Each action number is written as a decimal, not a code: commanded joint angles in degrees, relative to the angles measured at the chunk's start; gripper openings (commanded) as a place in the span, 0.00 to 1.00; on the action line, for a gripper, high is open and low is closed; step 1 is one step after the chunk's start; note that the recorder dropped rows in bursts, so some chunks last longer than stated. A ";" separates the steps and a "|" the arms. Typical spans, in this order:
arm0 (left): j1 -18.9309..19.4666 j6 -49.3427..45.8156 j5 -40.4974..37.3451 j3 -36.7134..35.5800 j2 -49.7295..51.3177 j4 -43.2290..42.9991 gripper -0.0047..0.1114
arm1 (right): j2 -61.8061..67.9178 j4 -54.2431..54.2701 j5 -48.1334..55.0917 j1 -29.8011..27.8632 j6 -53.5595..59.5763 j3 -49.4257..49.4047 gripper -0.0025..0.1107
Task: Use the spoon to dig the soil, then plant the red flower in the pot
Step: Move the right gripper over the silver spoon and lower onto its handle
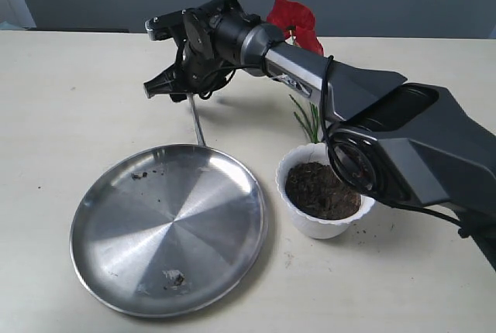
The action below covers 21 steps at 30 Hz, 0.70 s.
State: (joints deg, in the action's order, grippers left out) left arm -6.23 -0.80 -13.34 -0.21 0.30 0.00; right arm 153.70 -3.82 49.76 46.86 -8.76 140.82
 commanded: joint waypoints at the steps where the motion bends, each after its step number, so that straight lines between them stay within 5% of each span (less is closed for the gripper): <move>1: -0.27 0.22 0.03 0.21 -0.30 0.00 0.04 | -0.21 -0.79 1.65 -0.39 0.12 0.55 0.48; 21: -0.27 0.22 0.03 0.21 -0.30 0.00 0.04 | -0.21 -1.63 0.66 1.72 -0.45 0.55 0.48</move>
State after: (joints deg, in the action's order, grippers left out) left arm -6.23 -0.80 -13.34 -0.21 0.30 0.00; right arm 153.70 -3.94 52.20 48.09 -8.88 141.03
